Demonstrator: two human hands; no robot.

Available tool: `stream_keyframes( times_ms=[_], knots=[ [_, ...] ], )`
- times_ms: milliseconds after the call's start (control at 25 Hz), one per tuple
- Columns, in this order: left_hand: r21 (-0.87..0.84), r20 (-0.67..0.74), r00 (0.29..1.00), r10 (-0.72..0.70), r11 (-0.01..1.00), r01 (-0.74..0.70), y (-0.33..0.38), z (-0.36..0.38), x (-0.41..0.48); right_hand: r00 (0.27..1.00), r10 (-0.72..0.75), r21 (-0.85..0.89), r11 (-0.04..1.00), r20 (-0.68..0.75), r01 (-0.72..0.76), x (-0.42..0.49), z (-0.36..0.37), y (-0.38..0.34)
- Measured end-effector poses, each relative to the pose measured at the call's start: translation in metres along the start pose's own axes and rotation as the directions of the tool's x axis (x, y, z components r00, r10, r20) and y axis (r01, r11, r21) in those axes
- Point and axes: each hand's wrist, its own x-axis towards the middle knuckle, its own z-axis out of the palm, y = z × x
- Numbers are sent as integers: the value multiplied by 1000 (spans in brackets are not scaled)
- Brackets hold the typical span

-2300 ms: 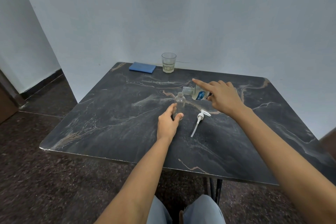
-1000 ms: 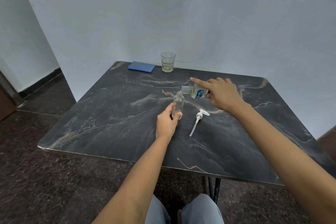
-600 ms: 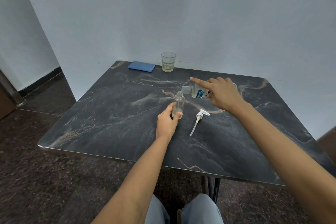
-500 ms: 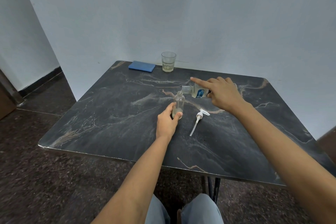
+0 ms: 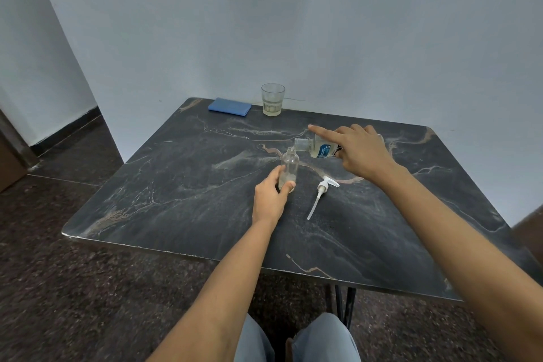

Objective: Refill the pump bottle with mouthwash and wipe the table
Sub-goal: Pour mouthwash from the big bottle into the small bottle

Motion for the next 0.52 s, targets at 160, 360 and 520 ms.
stream_keyframes(
  times_ms=[160,360,520],
  knots=[
    [1,-3,1000,-3,1000,3,-2,1,2,1000,-1,-5,1000,-6,1,0,-1,0],
    [-5,-2,1000,11,1000,-11,-3,1,1,1000,-1,-13,1000,0,1,-1,-3,-1],
    [4,-7,1000,15,1000,-15,-4,1,3,1000,-3,-17,1000,3,3,0,-4,-1]
  ],
)
